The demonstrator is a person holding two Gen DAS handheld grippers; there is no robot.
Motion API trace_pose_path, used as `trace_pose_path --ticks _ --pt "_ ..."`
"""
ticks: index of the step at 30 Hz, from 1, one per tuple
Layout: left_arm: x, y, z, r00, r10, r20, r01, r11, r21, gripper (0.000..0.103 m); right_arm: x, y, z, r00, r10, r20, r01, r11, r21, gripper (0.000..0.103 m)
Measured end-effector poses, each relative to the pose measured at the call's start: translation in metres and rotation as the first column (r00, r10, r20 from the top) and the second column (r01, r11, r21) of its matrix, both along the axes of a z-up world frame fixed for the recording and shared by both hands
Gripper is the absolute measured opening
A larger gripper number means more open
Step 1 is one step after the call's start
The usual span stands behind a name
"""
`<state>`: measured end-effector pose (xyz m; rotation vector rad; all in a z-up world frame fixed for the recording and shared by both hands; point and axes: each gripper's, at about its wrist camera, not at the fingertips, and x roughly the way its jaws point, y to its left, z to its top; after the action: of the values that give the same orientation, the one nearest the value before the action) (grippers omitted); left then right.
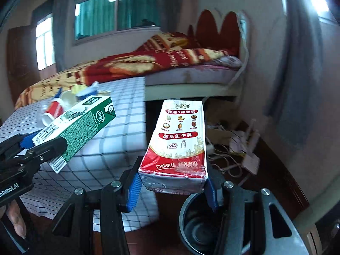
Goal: Collect trash
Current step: 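Carry both cartons over the black bin and open both tools to drop them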
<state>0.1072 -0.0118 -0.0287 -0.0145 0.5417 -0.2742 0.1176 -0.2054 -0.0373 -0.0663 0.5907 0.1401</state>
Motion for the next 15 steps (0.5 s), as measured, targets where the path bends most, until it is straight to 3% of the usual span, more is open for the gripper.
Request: trace_pose_path --ticks 7,15 --pt "0.000 -0.054 -0.013 0.992 -0.123 -0.038 0.124 0.992 0.014 0.055 -0.013 -0.050 -0.016 0.995 -0.088 -0.043 0.088 0.996 0.002 0.053" --pt "0.010 -0.106 -0.053 0.953 -0.255 -0.165 0.264 0.964 0.036 0.055 -0.016 -0.106 -0.066 0.973 -0.116 -0.200 0.120 0.993 0.008 0.053"
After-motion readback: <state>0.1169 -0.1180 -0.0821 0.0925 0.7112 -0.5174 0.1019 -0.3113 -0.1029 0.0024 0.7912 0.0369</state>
